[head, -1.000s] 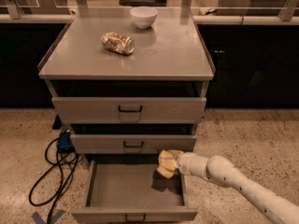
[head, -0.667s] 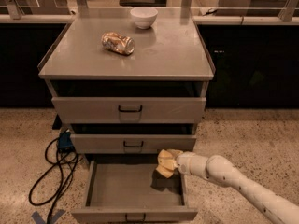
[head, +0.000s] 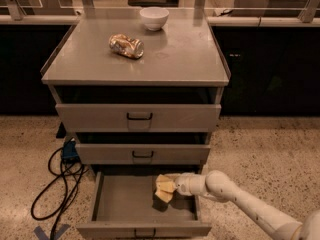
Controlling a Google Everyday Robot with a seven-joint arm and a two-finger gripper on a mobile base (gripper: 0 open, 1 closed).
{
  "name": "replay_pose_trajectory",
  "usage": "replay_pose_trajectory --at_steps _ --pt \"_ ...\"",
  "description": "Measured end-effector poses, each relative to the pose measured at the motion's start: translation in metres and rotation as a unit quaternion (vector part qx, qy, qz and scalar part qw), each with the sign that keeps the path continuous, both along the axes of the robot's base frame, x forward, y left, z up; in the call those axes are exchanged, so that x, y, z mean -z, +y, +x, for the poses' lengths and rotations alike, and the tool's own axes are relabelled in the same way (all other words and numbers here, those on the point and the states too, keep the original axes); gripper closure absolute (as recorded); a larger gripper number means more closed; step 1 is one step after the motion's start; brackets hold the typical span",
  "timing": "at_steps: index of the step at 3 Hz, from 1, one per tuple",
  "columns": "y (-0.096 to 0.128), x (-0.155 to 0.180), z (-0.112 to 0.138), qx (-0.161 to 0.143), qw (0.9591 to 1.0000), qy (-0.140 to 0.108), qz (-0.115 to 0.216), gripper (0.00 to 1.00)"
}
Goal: Place sponge into bottom drawer
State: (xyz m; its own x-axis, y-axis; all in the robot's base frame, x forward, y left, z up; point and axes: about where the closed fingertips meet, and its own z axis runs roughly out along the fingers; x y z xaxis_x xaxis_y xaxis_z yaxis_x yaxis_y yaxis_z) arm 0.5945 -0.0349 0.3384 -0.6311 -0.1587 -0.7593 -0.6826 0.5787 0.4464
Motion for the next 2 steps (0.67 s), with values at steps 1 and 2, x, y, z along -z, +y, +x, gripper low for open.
replay_pose_trajectory --at_steps 1,2 --pt "0.0409 0.0805 -0.0212 -0.008 0.9980 0.060 0.017 1.00" --pt "0.0475 0.0901 -0.0279 -0.010 0.9975 0.067 0.021 1.00"
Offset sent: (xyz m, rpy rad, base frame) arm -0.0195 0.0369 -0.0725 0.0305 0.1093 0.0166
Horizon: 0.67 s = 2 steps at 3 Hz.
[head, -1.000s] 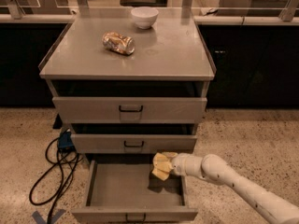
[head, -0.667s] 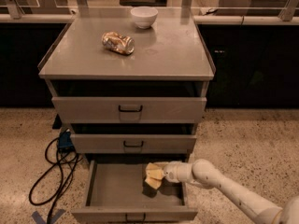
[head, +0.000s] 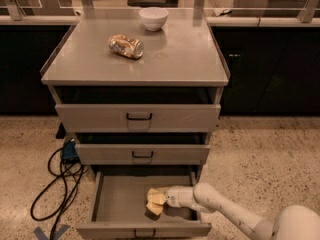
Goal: Place sponge into bottom drawer
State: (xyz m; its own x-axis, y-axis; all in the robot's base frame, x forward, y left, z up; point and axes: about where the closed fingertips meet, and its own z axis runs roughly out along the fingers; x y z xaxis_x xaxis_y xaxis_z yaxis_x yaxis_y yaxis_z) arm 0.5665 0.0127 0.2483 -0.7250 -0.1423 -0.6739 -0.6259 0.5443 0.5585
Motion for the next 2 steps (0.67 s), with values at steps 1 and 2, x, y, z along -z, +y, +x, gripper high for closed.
replay_pose_trajectory --at_steps 1,2 --pt "0.001 0.007 0.000 0.009 0.9999 -0.011 -0.010 1.00" --pt "-0.004 0.045 0.013 0.060 0.9976 -0.012 -0.032 1.00"
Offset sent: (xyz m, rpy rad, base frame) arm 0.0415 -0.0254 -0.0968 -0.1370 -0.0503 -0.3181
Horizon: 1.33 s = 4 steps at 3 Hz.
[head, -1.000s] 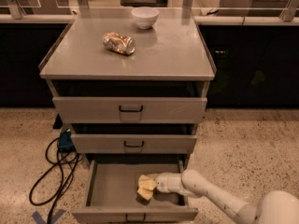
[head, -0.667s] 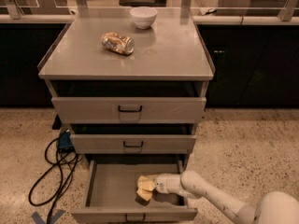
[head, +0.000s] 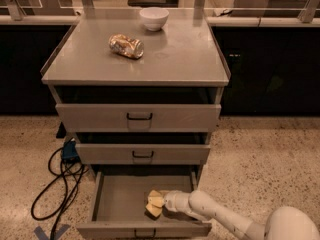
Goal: Place sponge into bottom drawer
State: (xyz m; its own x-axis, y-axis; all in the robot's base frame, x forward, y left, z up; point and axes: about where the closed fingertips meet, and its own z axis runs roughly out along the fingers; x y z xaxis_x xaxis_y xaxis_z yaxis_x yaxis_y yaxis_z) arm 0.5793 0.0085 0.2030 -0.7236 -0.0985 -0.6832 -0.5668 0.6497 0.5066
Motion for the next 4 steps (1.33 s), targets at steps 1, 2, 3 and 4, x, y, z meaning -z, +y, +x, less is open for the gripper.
replay_pose_trajectory --at_steps 1,2,3,4 --pt "-0.004 0.030 0.014 0.067 0.9974 -0.017 -0.017 1.00" --pt "-0.015 0.031 0.028 0.099 0.9942 -0.033 -0.028 1.00" --pt "-0.015 0.031 0.028 0.099 0.9942 -0.033 -0.028 1.00" --pt "-0.011 0.032 0.034 0.082 0.9953 -0.032 -0.041 1.00"
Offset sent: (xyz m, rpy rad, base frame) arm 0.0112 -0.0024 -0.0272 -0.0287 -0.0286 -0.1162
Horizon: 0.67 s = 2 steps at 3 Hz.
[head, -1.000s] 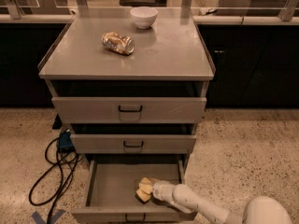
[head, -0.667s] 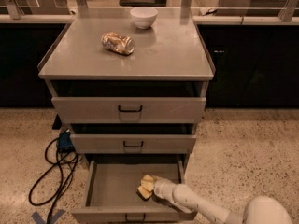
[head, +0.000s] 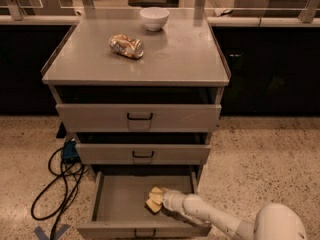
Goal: Place sponge into bottom drawer
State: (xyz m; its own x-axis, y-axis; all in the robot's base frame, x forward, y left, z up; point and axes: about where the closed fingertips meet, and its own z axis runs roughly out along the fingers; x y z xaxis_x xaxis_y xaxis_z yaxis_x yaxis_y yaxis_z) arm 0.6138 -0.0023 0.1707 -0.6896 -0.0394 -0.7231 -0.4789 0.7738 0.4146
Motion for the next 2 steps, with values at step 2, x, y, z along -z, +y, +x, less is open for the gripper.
replay_pose_trajectory --at_steps 2 --pt "-0.0013 0.0106 0.0216 -0.016 0.9993 0.001 -0.035 1.00"
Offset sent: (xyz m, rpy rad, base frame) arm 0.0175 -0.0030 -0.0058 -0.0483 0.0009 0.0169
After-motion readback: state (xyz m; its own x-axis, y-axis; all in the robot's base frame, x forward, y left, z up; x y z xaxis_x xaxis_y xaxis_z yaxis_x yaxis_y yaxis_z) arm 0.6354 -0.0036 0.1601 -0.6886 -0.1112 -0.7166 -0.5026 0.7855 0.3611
